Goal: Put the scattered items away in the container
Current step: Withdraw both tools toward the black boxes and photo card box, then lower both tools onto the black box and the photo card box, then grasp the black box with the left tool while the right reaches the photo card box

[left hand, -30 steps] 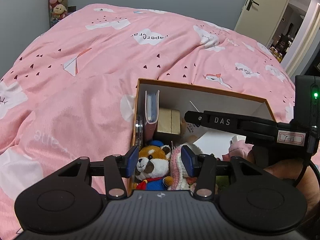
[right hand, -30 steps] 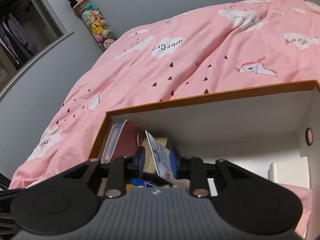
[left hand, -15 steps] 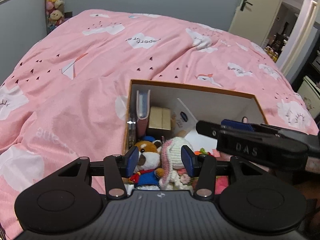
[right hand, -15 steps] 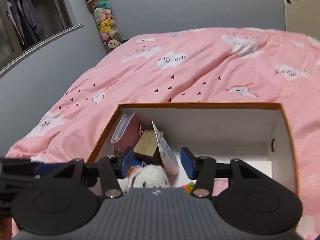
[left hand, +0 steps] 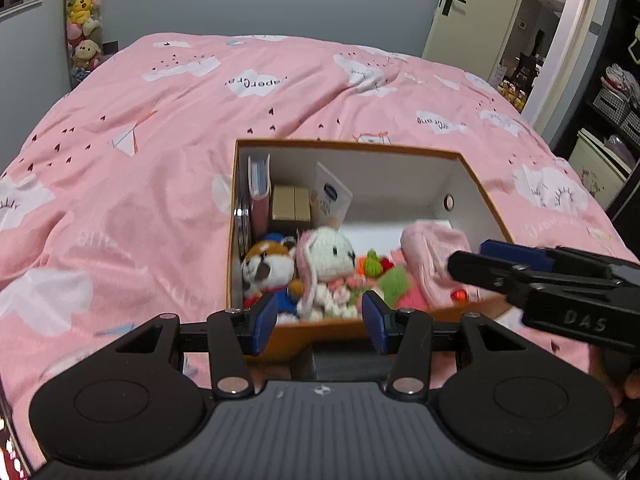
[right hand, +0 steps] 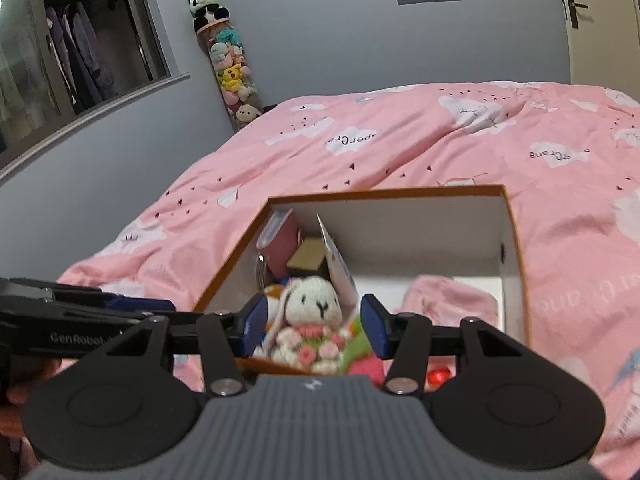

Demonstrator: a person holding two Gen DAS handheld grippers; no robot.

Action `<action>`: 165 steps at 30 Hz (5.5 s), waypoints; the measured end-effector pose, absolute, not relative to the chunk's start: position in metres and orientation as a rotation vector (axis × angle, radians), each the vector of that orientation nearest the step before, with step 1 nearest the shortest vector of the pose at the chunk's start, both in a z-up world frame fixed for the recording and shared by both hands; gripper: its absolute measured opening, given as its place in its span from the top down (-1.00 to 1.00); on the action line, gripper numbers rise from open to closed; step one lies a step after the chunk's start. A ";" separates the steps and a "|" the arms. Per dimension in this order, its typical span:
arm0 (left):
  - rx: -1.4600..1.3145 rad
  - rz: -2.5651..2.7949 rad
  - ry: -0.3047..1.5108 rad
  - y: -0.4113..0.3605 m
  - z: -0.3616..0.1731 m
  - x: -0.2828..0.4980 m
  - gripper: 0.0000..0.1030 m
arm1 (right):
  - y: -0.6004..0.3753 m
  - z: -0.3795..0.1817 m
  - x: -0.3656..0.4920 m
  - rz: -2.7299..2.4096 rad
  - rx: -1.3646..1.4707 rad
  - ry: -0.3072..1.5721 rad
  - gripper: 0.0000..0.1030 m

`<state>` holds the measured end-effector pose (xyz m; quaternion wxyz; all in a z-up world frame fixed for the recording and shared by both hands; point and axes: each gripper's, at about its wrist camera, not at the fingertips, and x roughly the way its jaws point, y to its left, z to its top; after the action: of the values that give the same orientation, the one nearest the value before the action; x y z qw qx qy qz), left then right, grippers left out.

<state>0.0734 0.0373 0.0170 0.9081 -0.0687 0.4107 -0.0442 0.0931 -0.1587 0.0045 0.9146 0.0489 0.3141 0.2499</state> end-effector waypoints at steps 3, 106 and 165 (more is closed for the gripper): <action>-0.138 -0.095 0.860 0.036 0.013 0.060 -0.06 | -0.166 0.006 0.079 0.504 0.097 0.654 -0.06; 0.205 -0.228 0.970 -0.002 -0.033 0.069 -0.11 | -0.164 -0.100 0.125 0.717 -0.149 1.027 -0.37; 0.995 -0.407 0.873 -0.063 -0.096 0.048 0.04 | -0.142 -0.065 0.100 0.809 -0.127 0.895 0.52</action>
<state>0.0482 -0.0628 -0.0962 0.7698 0.4588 0.4022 -0.1874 0.1003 -0.1424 -0.0651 0.8215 -0.0597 0.4208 0.3802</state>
